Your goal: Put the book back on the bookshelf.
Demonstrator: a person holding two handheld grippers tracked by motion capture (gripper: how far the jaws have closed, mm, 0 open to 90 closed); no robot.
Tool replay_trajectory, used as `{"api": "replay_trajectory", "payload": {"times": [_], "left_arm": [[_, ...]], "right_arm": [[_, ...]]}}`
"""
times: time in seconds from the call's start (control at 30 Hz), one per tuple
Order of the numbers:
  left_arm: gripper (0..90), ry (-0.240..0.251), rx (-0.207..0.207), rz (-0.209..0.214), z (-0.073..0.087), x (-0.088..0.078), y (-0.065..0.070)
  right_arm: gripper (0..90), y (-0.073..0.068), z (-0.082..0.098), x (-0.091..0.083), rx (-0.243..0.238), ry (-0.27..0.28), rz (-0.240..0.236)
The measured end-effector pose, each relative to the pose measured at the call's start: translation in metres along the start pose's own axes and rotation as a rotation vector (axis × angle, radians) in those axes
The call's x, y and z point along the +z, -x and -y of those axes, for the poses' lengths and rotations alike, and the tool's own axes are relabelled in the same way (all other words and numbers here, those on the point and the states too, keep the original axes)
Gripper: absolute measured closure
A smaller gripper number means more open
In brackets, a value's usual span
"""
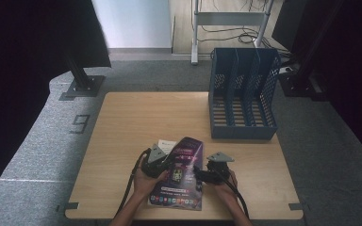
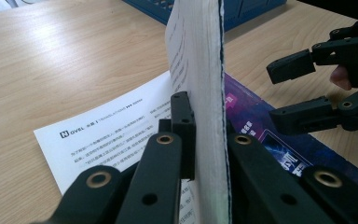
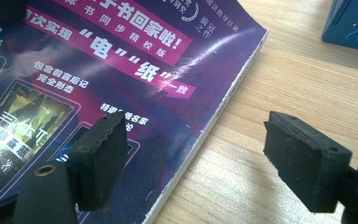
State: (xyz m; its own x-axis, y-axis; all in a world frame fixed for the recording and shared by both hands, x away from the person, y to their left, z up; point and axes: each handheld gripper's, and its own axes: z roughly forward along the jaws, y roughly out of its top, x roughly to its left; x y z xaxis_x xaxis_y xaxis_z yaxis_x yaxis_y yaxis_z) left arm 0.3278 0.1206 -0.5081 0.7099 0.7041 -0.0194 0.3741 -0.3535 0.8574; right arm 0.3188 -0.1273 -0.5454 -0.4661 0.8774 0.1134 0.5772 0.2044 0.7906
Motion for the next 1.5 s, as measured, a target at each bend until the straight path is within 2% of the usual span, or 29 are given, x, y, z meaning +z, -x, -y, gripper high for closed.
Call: {"api": "replay_trajectory", "payload": {"times": [0.27,0.6,1.23,1.5], "left_arm": [[87.0,0.022,0.012,0.003,-0.004,-0.006,0.002],[87.0,0.055,0.016,0.015,-0.007,-0.013,0.003],[87.0,0.103,0.026,0.021,-0.014,-0.025,0.007],[87.0,0.123,0.019,0.024,-0.016,-0.029,0.008]], "right_arm": [[21.1,-0.002,0.0,0.002,-0.014,-0.006,-0.006],[20.9,-0.005,-0.002,-0.003,-0.032,0.013,-0.014],[18.1,-0.001,-0.008,-0.008,-0.005,0.05,-0.027],[16.1,0.004,-0.012,-0.005,0.012,0.069,-0.072]]}}
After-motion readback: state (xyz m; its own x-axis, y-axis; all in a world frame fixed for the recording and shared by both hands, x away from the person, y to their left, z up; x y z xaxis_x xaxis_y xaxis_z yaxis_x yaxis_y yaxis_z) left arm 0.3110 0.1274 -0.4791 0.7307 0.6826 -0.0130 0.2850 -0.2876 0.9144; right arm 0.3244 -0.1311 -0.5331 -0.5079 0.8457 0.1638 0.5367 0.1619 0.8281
